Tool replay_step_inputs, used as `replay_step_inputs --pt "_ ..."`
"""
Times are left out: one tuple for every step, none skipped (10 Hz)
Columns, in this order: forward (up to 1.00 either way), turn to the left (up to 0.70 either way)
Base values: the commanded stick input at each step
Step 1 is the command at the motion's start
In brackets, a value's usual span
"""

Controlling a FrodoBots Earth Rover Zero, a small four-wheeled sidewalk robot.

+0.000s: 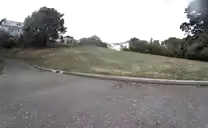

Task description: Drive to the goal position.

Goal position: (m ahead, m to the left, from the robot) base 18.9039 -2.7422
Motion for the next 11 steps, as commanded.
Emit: replay_step_inputs --pt "0.0 -0.7" --pt "0.0 -0.7" --pt "0.0 -0.7" --pt "0.0 -0.7" --pt "0.0 -0.7" --pt "0.0 -0.7" --pt "0.0 -0.7" --pt "0.0 -0.7" --pt "0.0 -0.7" --pt "0.0 -0.7" --pt "0.0 -0.7"
